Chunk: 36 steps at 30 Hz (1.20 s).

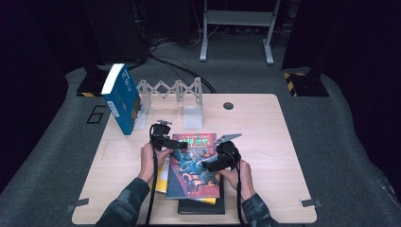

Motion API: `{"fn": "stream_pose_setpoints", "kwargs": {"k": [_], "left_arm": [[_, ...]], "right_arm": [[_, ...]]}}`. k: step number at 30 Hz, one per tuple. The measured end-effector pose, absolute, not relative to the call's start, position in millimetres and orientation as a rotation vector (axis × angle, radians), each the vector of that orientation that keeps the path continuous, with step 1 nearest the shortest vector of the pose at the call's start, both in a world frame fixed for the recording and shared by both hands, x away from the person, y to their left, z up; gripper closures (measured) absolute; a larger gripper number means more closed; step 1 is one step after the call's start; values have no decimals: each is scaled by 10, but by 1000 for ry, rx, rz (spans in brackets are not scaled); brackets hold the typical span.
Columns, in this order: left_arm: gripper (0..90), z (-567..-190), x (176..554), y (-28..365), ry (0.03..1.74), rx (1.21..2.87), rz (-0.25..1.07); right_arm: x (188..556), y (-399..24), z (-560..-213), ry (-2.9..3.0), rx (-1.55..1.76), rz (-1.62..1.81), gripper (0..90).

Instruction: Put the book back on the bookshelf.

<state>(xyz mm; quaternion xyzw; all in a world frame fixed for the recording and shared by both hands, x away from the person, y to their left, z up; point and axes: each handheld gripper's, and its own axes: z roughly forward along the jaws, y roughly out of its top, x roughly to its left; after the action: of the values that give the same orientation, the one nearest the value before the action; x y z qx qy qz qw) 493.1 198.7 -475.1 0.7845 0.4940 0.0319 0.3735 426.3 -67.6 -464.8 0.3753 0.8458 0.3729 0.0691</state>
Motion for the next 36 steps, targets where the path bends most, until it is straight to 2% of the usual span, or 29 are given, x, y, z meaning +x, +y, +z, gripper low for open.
{"fn": "stream_pose_setpoints", "kwargs": {"k": [17,36], "left_arm": [[0,-4794,4960,1894,1254,2002,-39],[0,-4813,4988,1870,1277,1988,-87]], "right_arm": [[4293,-652,-4645,2553,1111,1119,95],[4307,-643,-4650,2556,1105,1129,92]]}}
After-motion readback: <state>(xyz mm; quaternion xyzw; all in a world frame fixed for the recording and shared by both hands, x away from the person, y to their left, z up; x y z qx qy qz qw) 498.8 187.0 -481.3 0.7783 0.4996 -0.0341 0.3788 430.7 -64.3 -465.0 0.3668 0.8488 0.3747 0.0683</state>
